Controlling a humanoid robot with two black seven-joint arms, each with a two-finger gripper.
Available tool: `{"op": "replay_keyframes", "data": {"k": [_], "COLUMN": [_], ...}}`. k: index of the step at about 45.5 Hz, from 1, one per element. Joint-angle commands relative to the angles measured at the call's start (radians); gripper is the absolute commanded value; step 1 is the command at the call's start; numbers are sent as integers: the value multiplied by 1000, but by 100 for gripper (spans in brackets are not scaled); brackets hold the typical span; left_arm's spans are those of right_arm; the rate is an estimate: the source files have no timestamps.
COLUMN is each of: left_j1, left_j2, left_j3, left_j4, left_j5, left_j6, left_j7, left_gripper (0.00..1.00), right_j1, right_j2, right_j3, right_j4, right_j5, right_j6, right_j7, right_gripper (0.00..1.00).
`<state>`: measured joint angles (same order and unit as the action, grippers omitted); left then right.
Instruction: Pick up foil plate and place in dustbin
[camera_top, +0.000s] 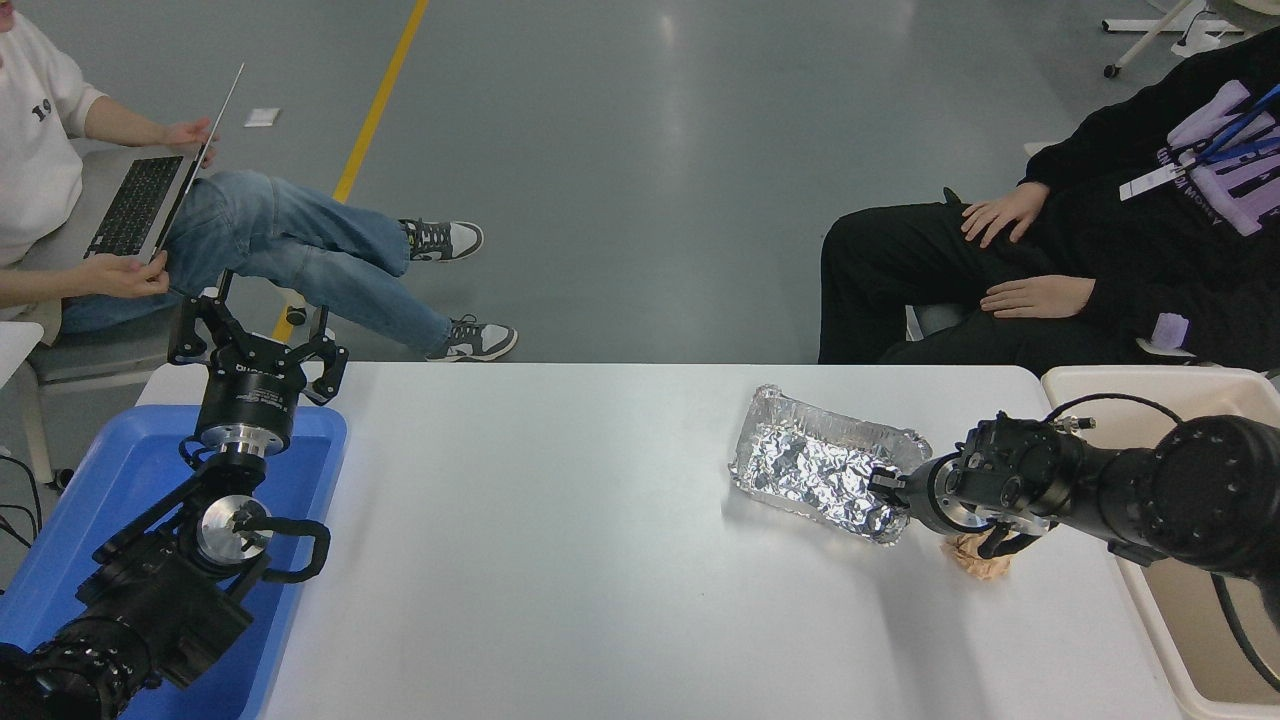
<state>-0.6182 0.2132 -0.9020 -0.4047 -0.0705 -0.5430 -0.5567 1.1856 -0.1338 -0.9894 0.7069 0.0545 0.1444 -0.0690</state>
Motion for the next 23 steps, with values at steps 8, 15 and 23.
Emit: {"op": "replay_keyframes", "data": {"k": [8,15,23], "left_j1": [0,0,0], "left_j2": [0,0,0], "left_j3": [2,2,2], "left_j4": [0,0,1], "left_j5": [1,1,1], "left_j6": [0,0,0], "left_j7": [0,0,0], "left_gripper": [99,99,99], "right_j1": [221,432,649], "right_j2": [-134,-174,-240], "right_j3": [-11,-104,-136], "right_j4": [305,523,698], "right_j5": [2,1,-12], "right_j6": [3,6,112], "right_j7": [0,2,3], "right_gripper": [0,0,0]}}
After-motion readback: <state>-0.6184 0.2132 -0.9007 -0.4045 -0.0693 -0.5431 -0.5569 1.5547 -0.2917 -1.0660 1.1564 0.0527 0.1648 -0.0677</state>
